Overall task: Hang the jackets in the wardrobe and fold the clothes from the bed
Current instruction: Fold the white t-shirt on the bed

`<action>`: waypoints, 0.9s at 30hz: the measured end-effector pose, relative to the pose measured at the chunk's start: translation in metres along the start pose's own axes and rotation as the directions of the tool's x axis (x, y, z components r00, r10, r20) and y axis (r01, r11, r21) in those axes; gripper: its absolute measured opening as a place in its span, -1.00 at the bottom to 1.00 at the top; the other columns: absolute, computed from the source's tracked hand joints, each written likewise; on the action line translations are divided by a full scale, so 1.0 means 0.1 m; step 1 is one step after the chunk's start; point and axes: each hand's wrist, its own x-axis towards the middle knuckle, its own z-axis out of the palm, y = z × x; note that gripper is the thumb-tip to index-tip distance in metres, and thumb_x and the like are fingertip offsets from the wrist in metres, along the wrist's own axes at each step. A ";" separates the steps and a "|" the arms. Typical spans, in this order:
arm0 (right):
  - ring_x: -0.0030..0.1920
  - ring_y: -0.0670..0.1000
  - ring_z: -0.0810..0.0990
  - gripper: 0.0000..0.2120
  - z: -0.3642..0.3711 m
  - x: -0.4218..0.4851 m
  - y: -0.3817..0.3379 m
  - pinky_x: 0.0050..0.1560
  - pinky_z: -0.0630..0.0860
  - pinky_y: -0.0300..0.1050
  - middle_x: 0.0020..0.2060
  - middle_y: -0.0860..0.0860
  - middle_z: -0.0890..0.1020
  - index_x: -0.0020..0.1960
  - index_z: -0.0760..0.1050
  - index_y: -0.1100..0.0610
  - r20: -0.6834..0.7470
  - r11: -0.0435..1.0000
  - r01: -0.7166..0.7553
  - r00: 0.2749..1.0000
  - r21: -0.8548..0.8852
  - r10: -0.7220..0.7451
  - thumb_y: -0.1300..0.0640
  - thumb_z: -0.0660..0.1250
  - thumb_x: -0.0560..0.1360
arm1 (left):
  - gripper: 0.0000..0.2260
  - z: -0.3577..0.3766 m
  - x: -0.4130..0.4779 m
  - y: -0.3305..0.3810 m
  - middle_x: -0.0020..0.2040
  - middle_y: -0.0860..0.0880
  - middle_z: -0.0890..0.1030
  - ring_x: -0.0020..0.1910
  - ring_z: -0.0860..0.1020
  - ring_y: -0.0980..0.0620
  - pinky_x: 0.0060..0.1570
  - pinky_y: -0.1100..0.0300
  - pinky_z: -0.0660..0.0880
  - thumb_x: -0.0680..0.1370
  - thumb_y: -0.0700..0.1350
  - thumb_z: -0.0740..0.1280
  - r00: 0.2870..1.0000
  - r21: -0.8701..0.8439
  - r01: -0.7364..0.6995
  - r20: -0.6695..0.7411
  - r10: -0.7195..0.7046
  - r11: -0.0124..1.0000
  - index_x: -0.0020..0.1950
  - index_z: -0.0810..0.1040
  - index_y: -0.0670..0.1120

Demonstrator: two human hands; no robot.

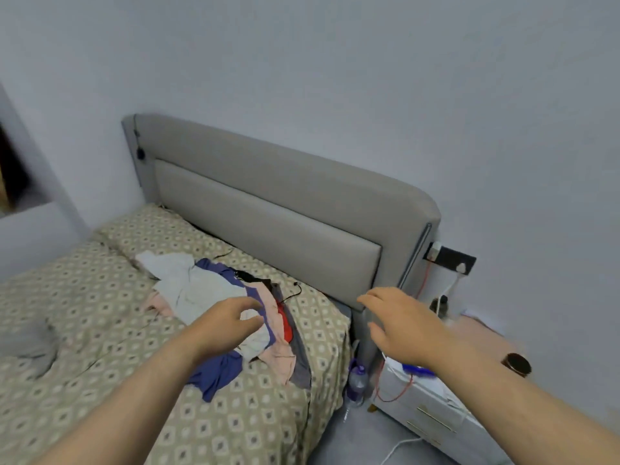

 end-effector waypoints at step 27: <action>0.30 0.03 0.42 -0.54 2.57 2.40 -0.81 0.33 0.35 -0.09 0.33 -0.09 0.44 0.48 0.30 -0.09 0.619 0.932 -0.215 0.786 0.291 -0.012 -0.02 0.19 0.58 | -0.86 0.57 1.41 -2.66 0.08 0.06 0.39 -0.07 0.41 0.12 -0.09 0.24 0.37 0.65 -0.09 0.22 0.855 -0.285 0.516 0.228 -0.466 0.807 0.21 0.40 0.01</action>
